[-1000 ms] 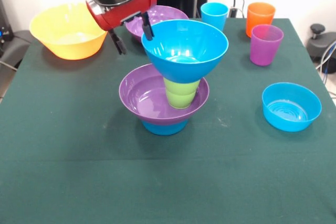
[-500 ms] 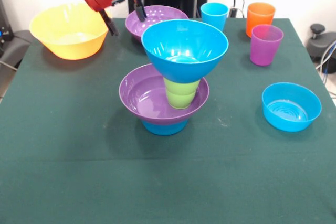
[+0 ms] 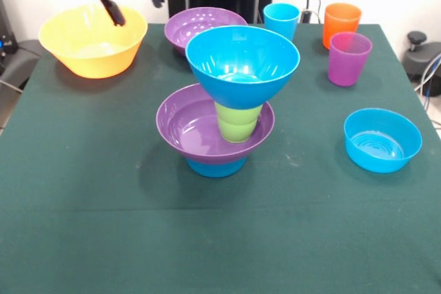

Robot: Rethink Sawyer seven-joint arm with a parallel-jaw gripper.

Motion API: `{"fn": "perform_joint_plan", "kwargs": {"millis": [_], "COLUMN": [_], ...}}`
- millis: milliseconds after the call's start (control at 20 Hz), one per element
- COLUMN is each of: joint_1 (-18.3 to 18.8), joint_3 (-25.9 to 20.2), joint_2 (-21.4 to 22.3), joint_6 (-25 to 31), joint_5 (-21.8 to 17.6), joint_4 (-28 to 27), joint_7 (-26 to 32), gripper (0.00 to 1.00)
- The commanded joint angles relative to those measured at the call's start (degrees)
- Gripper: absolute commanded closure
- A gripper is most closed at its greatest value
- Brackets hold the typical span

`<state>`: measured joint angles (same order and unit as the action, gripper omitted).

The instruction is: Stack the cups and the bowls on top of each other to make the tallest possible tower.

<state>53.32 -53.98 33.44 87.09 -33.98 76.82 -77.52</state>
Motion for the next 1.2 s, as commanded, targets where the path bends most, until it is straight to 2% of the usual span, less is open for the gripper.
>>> {"fn": "perform_joint_plan", "kwargs": {"millis": [50,400,600,850,950,1100,1200], "joint_1": [-1.44,-4.22,-5.46,-7.4,-7.74,-8.42,-8.91], "joint_3": [-0.79,0.52,0.49,0.96,1.34,2.06,2.43], "joint_2": [0.53,-2.87,-4.3,-4.9,-5.17,-5.07,-5.58], "joint_6": [5.96,3.54,0.95,3.93,2.84,0.57,-2.55], "joint_5": [-5.31,-5.12,-3.28,-2.31,-2.53,-2.8,-2.04], "joint_4": [-9.96,-15.18,-17.72,-21.76,-22.04,-21.67,-21.79], "joint_7": [27.34,26.37,24.51,23.58,23.21,20.77,16.08], "gripper": [0.0,0.0,0.0,0.0,0.0,0.0,0.0]}}
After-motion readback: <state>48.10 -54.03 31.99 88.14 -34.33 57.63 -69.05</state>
